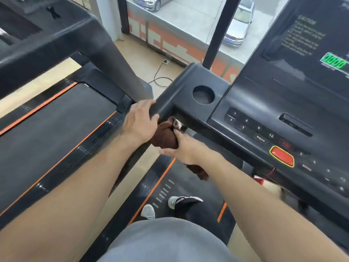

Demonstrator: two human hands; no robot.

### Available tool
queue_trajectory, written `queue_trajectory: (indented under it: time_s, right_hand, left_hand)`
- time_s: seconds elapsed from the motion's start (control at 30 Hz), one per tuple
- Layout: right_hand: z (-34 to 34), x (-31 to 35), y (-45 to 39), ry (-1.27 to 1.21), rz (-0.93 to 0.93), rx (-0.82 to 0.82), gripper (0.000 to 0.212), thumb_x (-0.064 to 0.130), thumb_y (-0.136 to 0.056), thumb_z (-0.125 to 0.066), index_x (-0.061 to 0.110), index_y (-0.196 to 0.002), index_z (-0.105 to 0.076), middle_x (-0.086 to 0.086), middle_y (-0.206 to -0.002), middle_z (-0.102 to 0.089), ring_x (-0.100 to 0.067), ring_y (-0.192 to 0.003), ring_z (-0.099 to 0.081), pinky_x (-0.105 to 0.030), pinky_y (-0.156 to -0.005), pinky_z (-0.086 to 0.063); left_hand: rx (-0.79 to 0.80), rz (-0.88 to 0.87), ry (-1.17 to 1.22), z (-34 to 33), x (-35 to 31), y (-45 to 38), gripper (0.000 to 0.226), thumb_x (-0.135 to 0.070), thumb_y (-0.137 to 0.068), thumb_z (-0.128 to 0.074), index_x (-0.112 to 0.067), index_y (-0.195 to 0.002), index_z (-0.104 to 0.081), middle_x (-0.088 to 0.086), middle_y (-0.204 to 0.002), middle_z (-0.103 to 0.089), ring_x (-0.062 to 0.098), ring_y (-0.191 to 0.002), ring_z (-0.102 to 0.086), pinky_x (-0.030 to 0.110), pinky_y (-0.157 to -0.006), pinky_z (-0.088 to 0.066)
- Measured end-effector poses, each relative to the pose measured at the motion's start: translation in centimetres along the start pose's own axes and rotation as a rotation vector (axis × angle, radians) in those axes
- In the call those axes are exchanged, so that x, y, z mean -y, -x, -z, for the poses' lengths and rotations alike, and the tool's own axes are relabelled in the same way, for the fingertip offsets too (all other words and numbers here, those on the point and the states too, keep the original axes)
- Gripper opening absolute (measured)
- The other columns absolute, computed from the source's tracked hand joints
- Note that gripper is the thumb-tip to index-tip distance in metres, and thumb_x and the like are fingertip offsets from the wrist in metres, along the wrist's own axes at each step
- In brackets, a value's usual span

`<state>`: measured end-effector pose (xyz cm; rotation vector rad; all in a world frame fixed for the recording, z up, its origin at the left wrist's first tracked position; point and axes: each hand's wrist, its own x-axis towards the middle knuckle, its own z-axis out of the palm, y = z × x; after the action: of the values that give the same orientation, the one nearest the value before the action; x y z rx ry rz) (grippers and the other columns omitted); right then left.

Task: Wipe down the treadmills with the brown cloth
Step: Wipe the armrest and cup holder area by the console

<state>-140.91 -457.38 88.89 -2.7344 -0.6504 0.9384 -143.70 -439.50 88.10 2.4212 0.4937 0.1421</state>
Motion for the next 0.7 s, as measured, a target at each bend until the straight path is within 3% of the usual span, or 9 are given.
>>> queue_trajectory:
  time_s: [0.1,0.2,0.37,0.5,0.6,0.7]
  right_hand:
    - [-2.7,0.2,-1.0,0.108,-0.032,-0.195,0.074,0.074,-0.082,-0.064,0.026,-0.135,-0.046,-0.002,-0.127,-0.067,-0.033,-0.111,-0.066,-0.043,-0.088,-0.051]
    - [-2.6,0.7,-2.2,0.134,0.007,-0.241,0.054,0.059,-0.087,-0.066,0.019,-0.12,-0.052,-0.006,-0.115,-0.069,-0.037,-0.103,-0.067,-0.041,-0.08,-0.049]
    - [-1.3,1.1,-4.0,-0.024,0.068,-0.083,0.051,0.05,-0.08,-0.073,0.023,-0.121,-0.057,0.0,-0.107,-0.068,-0.029,-0.097,-0.064,-0.035,-0.076,-0.047]
    - [-0.3,-2.1,-2.8,-0.113,0.019,0.121,0.034,0.038,-0.075,-0.078,0.022,-0.101,-0.065,0.0,-0.093,-0.071,-0.023,-0.086,-0.068,-0.031,-0.069,-0.054]
    - [0.5,-6.0,0.3,-0.098,-0.071,0.266,0.015,0.032,-0.075,-0.08,0.027,-0.079,-0.067,0.01,-0.07,-0.068,-0.014,-0.069,-0.068,-0.019,-0.053,-0.045]
    - [0.0,-8.5,2.6,-0.152,-0.182,0.303,0.013,0.033,-0.073,-0.079,0.023,-0.079,-0.072,0.008,-0.068,-0.073,-0.011,-0.063,-0.071,-0.02,-0.056,-0.05]
  left_hand:
    - [0.067,0.117,-0.052,-1.0,1.0,-0.2,0.057,-0.051,-0.104,-0.042,-0.022,-0.153,-0.039,0.004,-0.155,-0.045,0.03,-0.14,-0.042,0.046,-0.112,-0.035]
    - [0.075,0.127,-0.188,-1.5,0.3,0.0,0.061,-0.058,-0.104,-0.03,-0.025,-0.156,-0.031,0.002,-0.155,-0.044,0.03,-0.137,-0.047,0.051,-0.105,-0.039]
    - [0.092,0.125,-0.265,-1.9,0.4,0.0,0.065,-0.061,-0.103,-0.028,-0.025,-0.157,-0.026,0.002,-0.151,-0.046,0.031,-0.13,-0.052,0.051,-0.097,-0.042]
    - [0.113,0.129,-0.283,-2.0,0.6,0.1,0.067,-0.064,-0.102,-0.028,-0.027,-0.158,-0.023,0.002,-0.153,-0.044,0.032,-0.13,-0.051,0.049,-0.096,-0.043]
    - [0.11,0.115,-0.299,-2.0,0.9,0.0,0.064,-0.059,-0.105,-0.024,-0.025,-0.159,-0.021,0.003,-0.156,-0.041,0.032,-0.13,-0.052,0.048,-0.095,-0.043]
    - [0.097,0.098,-0.31,-2.1,0.9,-0.2,0.062,-0.055,-0.107,-0.022,-0.022,-0.159,-0.022,0.002,-0.16,-0.038,0.034,-0.13,-0.052,0.047,-0.096,-0.041]
